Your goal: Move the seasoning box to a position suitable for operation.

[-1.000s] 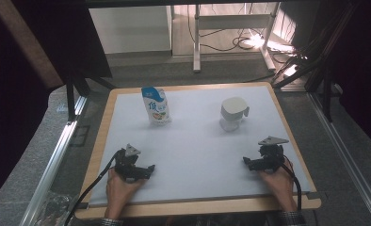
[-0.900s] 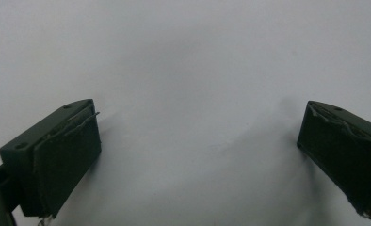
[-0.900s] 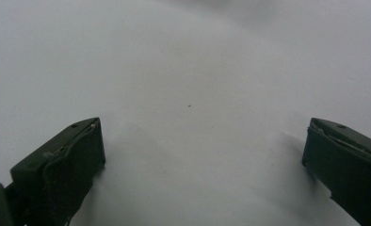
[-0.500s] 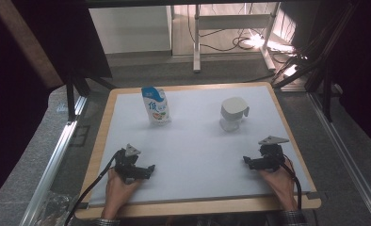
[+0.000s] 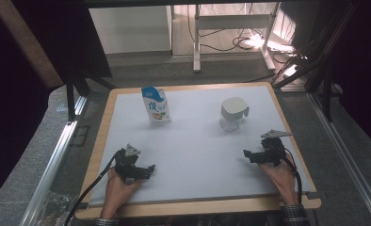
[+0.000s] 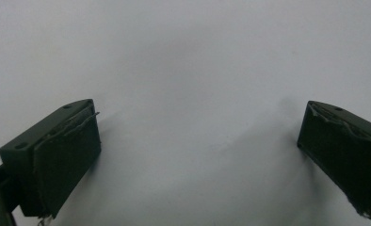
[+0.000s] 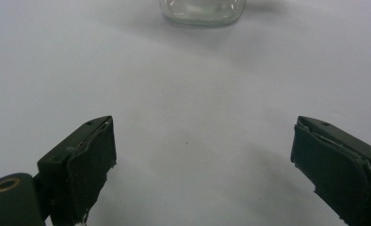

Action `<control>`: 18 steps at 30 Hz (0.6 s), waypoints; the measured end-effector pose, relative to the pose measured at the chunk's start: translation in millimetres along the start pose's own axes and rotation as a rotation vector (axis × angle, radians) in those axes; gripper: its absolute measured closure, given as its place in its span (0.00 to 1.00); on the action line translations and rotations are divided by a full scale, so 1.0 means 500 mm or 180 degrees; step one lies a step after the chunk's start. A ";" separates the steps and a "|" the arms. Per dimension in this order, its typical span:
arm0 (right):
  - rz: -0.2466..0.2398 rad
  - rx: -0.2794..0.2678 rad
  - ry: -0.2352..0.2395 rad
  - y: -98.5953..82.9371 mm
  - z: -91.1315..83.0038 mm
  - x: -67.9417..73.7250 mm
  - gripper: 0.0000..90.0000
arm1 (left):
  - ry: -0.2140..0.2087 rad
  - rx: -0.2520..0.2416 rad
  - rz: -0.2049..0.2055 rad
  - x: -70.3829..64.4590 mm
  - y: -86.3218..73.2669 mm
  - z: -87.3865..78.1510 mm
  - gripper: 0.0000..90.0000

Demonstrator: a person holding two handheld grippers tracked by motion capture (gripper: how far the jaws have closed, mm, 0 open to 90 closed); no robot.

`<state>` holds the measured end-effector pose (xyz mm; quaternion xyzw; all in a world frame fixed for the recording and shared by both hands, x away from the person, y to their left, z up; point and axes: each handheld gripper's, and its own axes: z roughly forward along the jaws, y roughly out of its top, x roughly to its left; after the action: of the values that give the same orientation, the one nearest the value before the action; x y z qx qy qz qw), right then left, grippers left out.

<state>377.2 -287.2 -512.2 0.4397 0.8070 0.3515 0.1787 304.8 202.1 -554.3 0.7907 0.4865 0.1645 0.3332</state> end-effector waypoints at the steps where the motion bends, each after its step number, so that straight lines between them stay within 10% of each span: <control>1: 0.0026 0.0001 0.0025 0.004 0.001 -0.002 0.09 | -0.0001 -0.0001 -0.0002 0.000 0.000 0.000 0.00; 14: -0.0005 -0.0282 0.0042 0.025 -0.001 -0.011 0.20 | 0.0002 -0.0003 0.0001 0.000 0.000 0.000 0.00; 18: -0.0134 -0.0409 -0.0220 0.033 0.000 -0.008 0.30 | 0.0002 -0.0005 0.0000 0.000 0.000 0.000 0.00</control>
<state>389.3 -284.4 -500.3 0.4222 0.7851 0.3833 0.2416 304.6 202.1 -554.3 0.7904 0.4865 0.1651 0.3336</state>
